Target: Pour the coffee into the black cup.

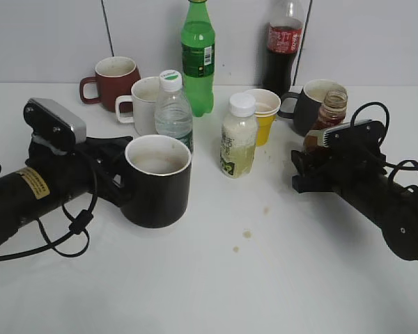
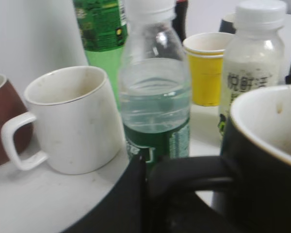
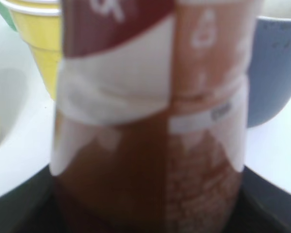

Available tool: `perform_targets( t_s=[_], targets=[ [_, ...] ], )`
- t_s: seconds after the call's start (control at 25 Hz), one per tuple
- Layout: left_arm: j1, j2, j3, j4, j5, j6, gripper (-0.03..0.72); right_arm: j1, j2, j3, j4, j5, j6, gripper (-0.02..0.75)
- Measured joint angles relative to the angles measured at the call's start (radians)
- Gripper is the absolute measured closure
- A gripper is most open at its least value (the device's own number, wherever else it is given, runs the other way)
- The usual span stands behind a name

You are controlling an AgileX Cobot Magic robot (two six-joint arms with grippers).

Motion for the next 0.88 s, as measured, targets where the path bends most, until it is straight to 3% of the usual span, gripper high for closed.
perform_targets(
  t_s=[0.16,0.44,0.88],
  targets=[
    [-0.026,0.0,-0.001,0.0,0.0,0.0,0.652,0.0,-0.075,0.013,-0.049,0.024,-0.105,0.234],
    [-0.068,0.0,-0.049,0.01,0.0,0.001,0.652,0.001,-0.267,0.018,-0.275,0.021,-0.292,0.234],
    [-0.142,0.0,-0.131,0.046,0.0,0.002,0.652,0.094,-0.321,-0.058,-0.315,0.021,-0.704,0.234]
  ],
)
